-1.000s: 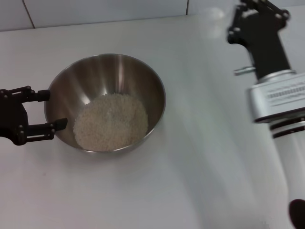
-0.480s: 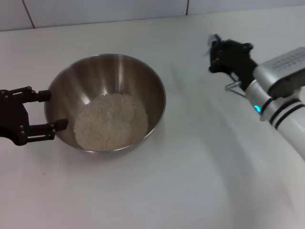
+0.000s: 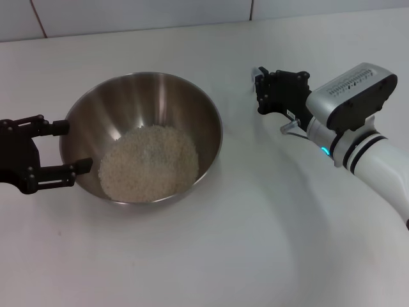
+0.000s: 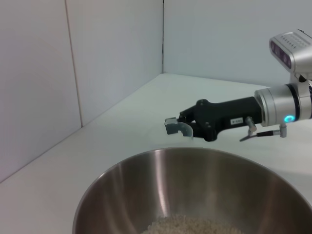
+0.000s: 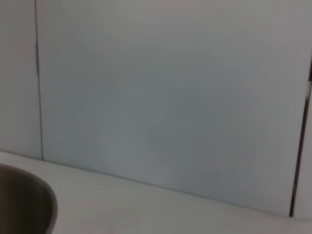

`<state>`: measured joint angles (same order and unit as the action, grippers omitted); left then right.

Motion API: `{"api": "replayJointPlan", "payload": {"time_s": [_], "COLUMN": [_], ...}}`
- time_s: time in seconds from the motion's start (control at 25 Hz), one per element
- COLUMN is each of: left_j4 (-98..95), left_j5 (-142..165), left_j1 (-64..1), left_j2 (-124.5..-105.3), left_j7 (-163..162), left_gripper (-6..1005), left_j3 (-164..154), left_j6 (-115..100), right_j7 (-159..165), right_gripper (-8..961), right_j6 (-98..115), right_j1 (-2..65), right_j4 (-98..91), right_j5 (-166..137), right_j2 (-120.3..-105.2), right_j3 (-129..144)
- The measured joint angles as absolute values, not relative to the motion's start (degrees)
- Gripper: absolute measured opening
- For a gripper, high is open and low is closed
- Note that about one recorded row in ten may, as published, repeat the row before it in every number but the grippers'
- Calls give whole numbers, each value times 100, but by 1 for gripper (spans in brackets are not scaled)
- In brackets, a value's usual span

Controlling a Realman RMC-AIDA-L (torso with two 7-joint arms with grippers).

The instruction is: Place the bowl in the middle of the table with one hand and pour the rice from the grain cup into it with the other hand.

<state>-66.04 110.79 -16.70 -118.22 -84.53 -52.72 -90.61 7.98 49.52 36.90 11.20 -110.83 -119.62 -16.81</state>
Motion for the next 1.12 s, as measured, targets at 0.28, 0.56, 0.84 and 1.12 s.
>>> {"api": "replayJointPlan", "payload": {"time_s": [0.28, 0.56, 0.84, 1.12], "left_j4": [-6579, -6574, -6572, -6573], "left_j5": [11103, 11107, 11079, 11083], "left_j1": [-1670, -1669, -1632, -1660], "left_j2": [-11821, -11820, -11821, -11824], "left_j7": [-8447, -8453, -8416, -8404], "left_gripper": [802, 802, 802, 802], "left_j3": [-5273, -5272, -5246, -5267], "left_j6": [-9061, -9078, -9091, -9056], "right_j7": [831, 848, 1519, 3543], "right_gripper": [91, 441, 716, 790], "right_j6": [4952, 5666, 8948, 10825], "right_j1": [3359, 2540, 1296, 2665], "right_j4": [1303, 1652, 1551, -1087], "right_j5": [-11083, -11028, -10892, -12218], "right_j2": [-11960, -11929, -11920, -11549], "right_j3": [-1680, -1790, -2933, -2040]}}
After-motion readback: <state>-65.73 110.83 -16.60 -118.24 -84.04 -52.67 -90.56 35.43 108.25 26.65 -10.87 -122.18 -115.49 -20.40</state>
